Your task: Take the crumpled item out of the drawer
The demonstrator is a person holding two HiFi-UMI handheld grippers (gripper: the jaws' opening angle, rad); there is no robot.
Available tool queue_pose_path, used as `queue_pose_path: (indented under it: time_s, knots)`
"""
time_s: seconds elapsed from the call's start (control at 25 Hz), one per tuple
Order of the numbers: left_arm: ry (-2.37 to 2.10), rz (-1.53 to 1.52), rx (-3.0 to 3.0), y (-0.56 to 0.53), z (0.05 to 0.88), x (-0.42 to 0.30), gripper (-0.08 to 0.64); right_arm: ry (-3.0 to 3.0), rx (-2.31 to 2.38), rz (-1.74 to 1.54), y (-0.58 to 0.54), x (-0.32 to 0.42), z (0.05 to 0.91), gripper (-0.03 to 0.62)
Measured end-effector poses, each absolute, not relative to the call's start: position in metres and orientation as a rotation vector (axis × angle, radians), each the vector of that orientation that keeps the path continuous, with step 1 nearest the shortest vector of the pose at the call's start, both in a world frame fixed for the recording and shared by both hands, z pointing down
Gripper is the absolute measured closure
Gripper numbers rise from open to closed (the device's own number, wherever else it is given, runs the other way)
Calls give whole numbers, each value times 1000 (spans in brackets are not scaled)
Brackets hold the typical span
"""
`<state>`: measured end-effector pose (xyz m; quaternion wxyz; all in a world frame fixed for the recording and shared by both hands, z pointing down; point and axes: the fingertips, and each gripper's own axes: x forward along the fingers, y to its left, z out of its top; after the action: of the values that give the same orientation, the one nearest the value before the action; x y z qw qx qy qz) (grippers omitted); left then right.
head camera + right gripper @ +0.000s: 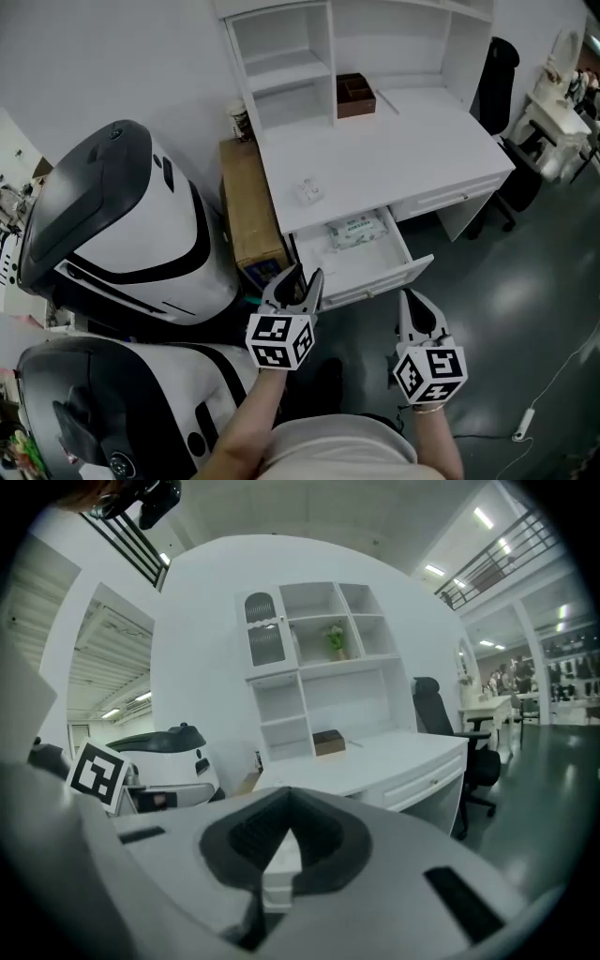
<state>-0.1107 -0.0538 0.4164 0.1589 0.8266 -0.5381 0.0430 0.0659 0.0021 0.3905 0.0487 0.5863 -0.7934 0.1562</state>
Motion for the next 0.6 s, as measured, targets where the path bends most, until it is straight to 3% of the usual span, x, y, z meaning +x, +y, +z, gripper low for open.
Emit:
queue_pose_path:
  time_s: [0.6]
  knots:
    - [-1502, 230, 2366, -117, 442, -126, 422, -2391, 1865, 477, -61, 63, 388, 591]
